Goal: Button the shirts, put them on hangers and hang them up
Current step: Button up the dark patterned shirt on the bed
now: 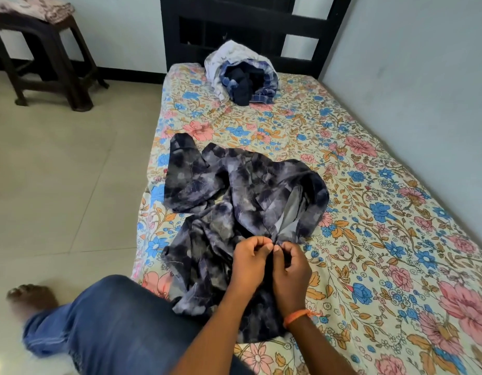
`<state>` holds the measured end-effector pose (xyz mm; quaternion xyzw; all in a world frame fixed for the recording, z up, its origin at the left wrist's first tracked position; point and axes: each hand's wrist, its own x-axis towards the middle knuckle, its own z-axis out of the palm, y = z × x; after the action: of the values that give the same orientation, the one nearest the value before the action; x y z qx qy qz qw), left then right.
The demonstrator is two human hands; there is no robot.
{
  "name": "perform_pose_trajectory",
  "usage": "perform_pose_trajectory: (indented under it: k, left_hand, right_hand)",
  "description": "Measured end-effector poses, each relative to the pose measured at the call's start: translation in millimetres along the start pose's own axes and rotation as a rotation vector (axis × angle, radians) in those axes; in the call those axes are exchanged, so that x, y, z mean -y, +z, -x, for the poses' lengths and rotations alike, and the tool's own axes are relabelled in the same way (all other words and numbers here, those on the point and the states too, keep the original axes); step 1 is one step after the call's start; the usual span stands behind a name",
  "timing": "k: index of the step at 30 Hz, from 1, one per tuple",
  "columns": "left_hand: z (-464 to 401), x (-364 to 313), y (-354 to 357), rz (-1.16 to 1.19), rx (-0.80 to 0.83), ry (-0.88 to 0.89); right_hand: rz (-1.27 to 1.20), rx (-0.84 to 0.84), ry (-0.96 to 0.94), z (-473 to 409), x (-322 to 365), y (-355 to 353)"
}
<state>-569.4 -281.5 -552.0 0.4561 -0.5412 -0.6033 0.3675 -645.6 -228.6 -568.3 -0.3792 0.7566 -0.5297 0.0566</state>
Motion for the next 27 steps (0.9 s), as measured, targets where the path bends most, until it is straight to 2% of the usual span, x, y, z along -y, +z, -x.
perform_pose_trajectory:
  k: [3,8,11,19,27]
  left_hand:
    - [-1,-1,-3,0.049,0.026,-0.022]
    - [-1,-4,-4,0.102,0.08,-0.037]
    - [0,-5,-5,0.117,0.095,-0.031]
    - [-1,-5,-5,0.161,0.024,-0.113]
    - [-2,0,-3,0.153,-0.044,-0.081]
  right_hand:
    - [-0.036,0.01,0.039,1,0,-1]
    - [-0.244,0.072,0.248,-6,5,-4]
    - [-0.341,0.054,0.332,-8,6,-3]
    - [-0.184,0.011,0.215,-7,11,4]
    - [-0.149,-0.005,0.164,-3,13,1]
